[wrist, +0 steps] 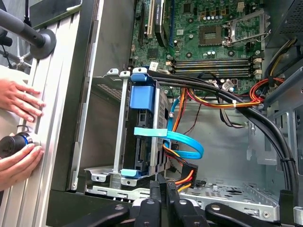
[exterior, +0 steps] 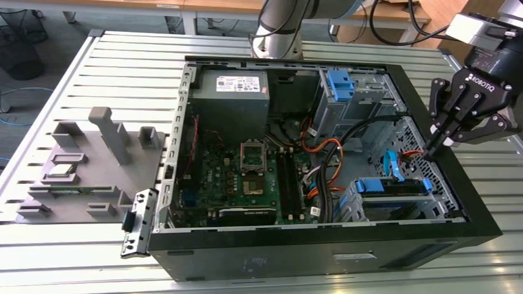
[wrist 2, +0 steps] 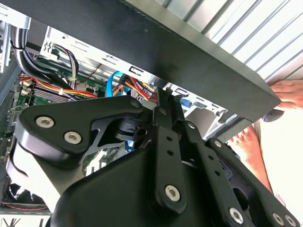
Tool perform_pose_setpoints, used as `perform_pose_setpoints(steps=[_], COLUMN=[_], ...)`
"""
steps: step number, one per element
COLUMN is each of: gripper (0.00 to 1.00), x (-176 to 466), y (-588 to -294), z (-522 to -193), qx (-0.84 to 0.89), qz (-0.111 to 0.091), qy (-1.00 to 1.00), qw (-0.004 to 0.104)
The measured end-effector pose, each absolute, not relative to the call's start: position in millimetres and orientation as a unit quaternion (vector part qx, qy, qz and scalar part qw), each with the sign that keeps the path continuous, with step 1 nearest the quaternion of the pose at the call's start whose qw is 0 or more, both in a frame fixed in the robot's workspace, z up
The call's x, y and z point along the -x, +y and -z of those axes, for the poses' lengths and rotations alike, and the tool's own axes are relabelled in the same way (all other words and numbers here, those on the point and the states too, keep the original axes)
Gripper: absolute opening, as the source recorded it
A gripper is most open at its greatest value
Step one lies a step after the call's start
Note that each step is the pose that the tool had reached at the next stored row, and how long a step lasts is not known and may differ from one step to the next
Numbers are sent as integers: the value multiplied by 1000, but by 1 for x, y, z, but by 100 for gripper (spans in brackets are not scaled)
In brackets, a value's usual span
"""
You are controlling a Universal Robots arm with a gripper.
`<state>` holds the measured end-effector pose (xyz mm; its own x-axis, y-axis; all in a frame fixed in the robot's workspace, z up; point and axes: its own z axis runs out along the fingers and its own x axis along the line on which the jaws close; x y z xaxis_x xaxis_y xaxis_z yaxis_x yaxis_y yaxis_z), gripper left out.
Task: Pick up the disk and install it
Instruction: 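Insert the second disk wire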
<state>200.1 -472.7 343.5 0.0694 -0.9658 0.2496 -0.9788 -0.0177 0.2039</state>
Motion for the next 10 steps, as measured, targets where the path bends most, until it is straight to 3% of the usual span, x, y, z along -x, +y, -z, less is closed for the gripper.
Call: perform_pose_setpoints(steps=[10], gripper=[17], x=[-198], y=[-473], z=[-343], qx=[-713], qz=[-20], qy=[-682], qw=[162])
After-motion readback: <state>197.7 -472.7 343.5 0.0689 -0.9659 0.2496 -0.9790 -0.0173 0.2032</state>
